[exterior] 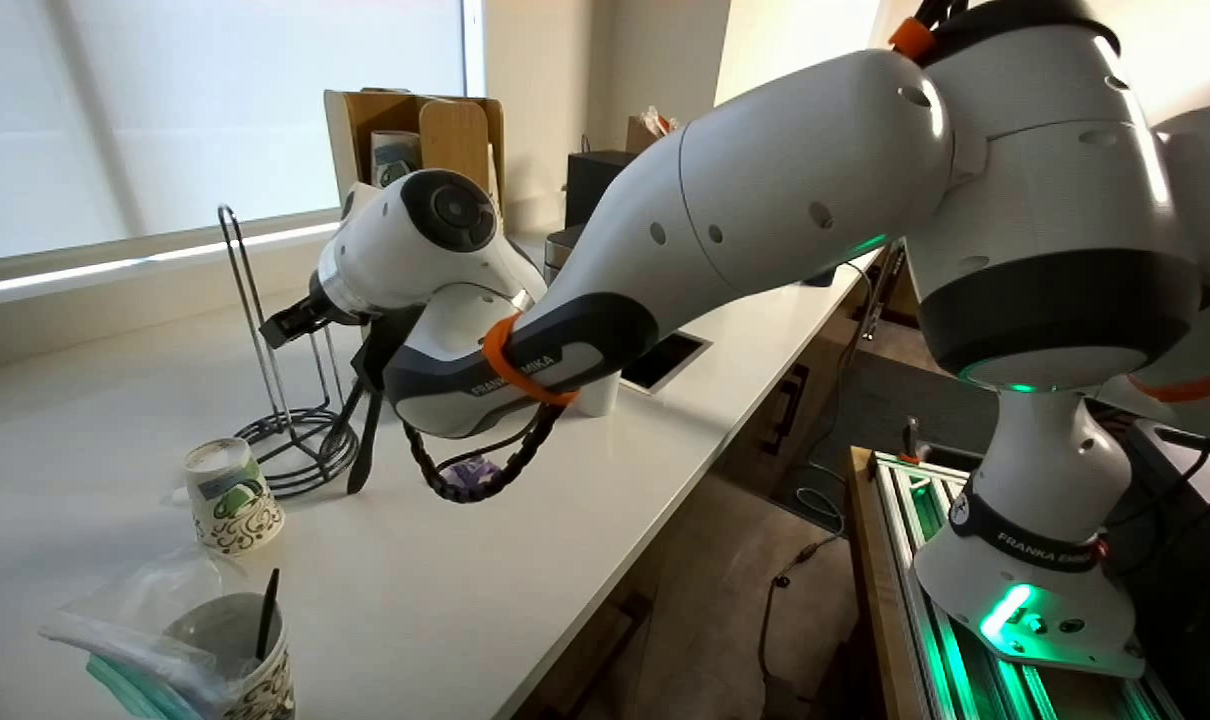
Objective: Put the cup on the countertop and the tweezers on the stand
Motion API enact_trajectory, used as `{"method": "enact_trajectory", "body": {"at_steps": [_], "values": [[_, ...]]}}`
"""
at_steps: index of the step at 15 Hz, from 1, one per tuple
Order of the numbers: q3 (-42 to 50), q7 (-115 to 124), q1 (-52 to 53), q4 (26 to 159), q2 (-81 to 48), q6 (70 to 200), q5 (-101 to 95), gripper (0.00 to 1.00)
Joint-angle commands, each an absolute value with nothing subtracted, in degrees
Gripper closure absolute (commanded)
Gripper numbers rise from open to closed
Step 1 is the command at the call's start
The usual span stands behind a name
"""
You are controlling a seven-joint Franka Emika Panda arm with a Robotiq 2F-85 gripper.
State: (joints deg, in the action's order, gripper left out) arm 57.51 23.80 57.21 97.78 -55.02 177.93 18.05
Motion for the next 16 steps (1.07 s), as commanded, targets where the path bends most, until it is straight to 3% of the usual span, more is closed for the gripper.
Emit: {"method": "enact_trajectory", "body": {"at_steps": [1, 5, 6, 7, 9, 10, 14, 16], "values": [[57.7, 26.0, 57.6, 98.1, -54.6, 175.9, 16.7, 0.45], [58.9, 26.6, 59.3, 99.1, -54.8, 174.1, 16.2, 0.77], [58.6, 26.2, 59.5, 99.3, -54.3, 173.5, 15.6, 0.75], [58.8, 26.1, 59.9, 99.5, -54.1, 172.5, 14.9, 0.44], [59.5, 26.4, 60.8, 99.9, -53.8, 171.1, 13.5, 0.47], [60.0, 26.7, 61.5, 100.3, -53.6, 170.8, 12.8, 0.42], [63.0, 25.2, 66.0, 103.7, -51.6, 172.4, 9.1, 0.11], [64.0, 21.1, 69.0, 107.2, -49.2, 177.3, 5.7, 0.00]]}}
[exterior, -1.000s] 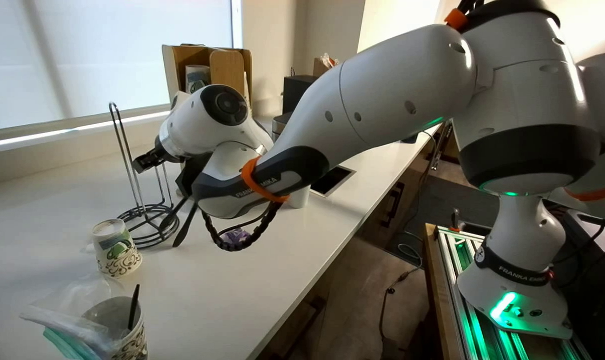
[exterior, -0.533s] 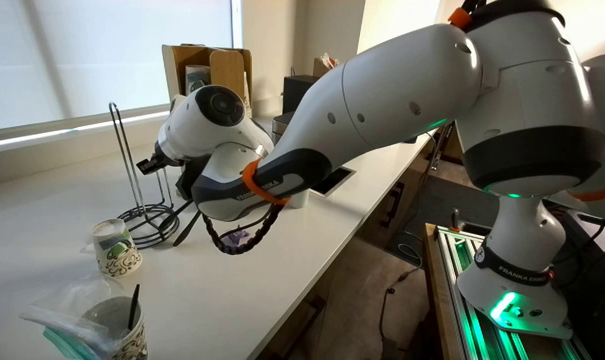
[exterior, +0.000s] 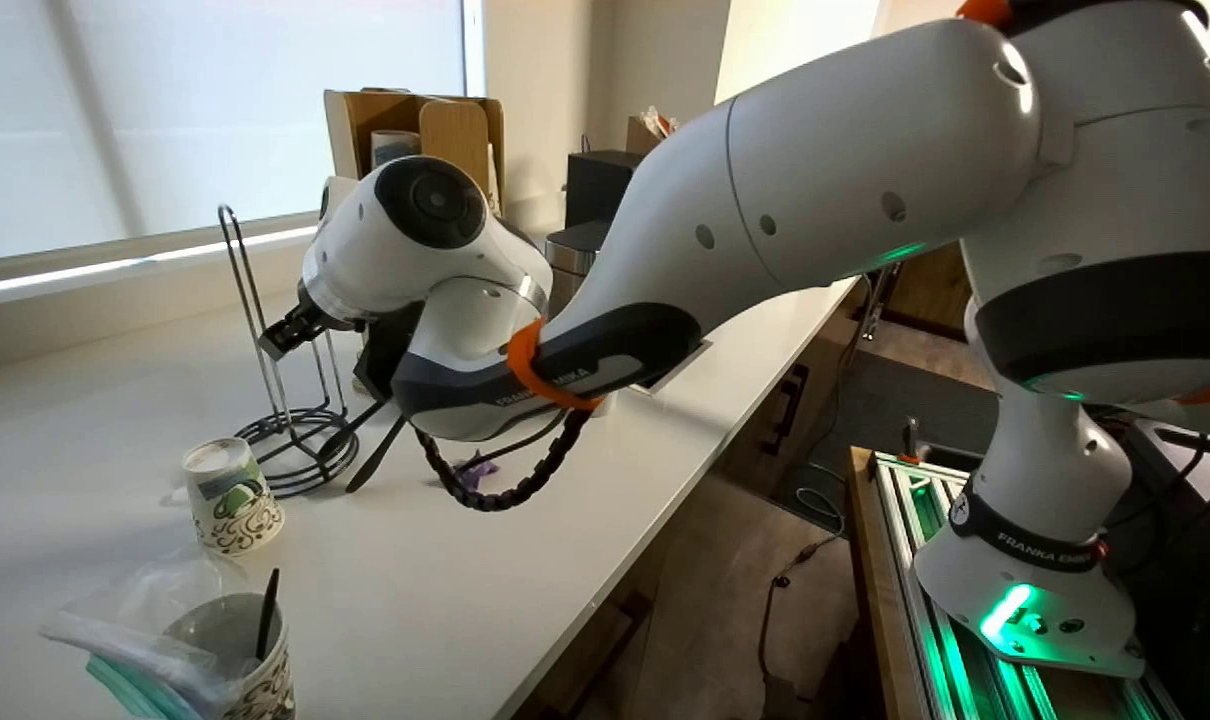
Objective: Put the cup on the countertop and the tweezers on the stand
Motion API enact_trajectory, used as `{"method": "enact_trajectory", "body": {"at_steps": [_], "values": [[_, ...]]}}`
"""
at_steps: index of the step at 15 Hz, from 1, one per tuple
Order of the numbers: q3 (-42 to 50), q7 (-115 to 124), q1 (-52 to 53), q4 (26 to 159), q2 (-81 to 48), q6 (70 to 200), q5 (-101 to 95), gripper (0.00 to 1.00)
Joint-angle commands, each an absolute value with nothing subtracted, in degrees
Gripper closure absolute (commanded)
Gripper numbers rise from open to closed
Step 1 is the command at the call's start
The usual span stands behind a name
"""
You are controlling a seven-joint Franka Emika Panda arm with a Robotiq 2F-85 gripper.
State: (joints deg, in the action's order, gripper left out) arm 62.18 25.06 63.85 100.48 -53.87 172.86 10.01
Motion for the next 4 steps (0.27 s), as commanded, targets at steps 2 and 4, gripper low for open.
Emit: {"method": "enact_trajectory", "body": {"at_steps": [2, 4], "values": [[61.4, 17.3, 68.7, 107.6, -47.2, 183.5, 4.6, 0.00], [62.4, 18.5, 68.1, 105.0, -49.9, 181.3, 7.3, 0.00]]}}
